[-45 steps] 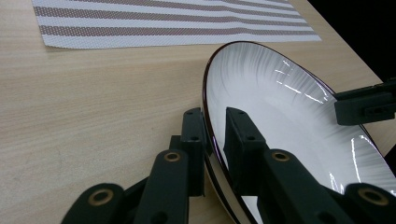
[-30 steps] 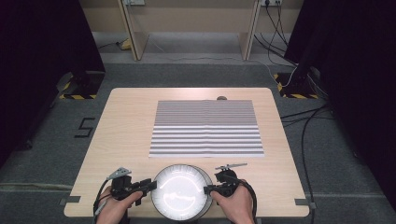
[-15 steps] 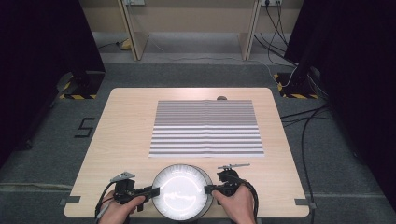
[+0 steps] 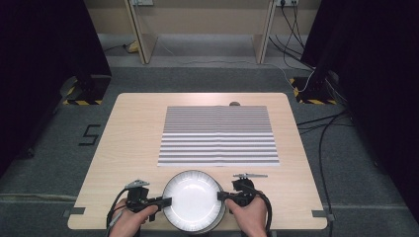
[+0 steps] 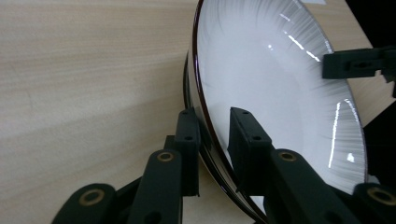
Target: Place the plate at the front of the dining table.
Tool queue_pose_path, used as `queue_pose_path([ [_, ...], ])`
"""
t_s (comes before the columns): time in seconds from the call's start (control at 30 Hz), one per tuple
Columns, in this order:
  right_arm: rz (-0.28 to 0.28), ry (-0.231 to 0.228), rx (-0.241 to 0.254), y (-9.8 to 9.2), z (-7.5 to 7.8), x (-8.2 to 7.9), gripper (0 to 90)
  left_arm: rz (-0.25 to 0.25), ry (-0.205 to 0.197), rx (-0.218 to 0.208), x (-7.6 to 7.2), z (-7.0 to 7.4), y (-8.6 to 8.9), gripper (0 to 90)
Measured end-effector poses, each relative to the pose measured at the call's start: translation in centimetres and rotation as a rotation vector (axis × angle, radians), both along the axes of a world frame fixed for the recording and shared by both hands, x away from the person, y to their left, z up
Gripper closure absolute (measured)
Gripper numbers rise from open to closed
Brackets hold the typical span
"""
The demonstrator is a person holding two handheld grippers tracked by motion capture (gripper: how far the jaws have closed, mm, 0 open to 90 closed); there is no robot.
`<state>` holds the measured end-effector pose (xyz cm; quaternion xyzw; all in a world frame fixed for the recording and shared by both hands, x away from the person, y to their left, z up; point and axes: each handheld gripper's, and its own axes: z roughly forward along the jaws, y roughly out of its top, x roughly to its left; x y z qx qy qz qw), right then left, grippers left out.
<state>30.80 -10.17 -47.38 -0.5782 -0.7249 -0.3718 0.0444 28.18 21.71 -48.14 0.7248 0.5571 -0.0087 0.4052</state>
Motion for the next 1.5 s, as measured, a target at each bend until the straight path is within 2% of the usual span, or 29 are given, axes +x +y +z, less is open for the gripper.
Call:
queue_pose_path([
  [0.03, 0.0, 0.0, 0.0, 0.0, 0.0, 0.0, 85.2, 0.0, 0.0, 0.0, 0.0, 0.0, 0.0, 74.9],
  [0.13, -0.014, -0.052, -0.024, 0.3, 0.5, -0.1, 85.6, 0.028, 0.005, -0.034, 0.4, -0.1, 0.3, 76.9],
  [0.23, -0.019, -0.092, -0.023, 0.4, 0.7, -0.1, 86.2, 0.039, -0.007, -0.044, 0.4, -0.1, 0.4, 78.5],
  [0.33, -0.016, -0.127, -0.018, 0.4, 1.0, -0.3, 86.6, 0.058, -0.043, -0.051, 0.5, 0.5, 0.6, 80.6],
  [0.47, -0.015, -0.145, -0.017, 0.4, 1.2, -0.3, 86.9, 0.07, -0.085, -0.05, 0.8, 1.2, 0.5, 83.5],
  [0.57, -0.018, -0.147, -0.005, 0.3, 1.3, -0.1, 87.0, 0.077, -0.097, -0.055, 1.1, 1.5, 0.4, 84.2],
  [0.83, -0.016, -0.163, 0.001, 0.2, 1.3, -0.1, 87.0, 0.081, -0.103, -0.067, 1.2, 1.4, 0.5, 84.4],
  [1.1, -0.011, -0.188, -0.012, 0.2, 1.7, -0.1, 87.1, 0.08, -0.14, -0.071, 1.3, 1.5, 0.4, 84.7],
  [1.5, -0.004, -0.211, -0.022, 0.0, 2.6, 0.1, 87.0, 0.076, -0.162, -0.085, 1.5, 2.0, 0.3, 84.7],
])
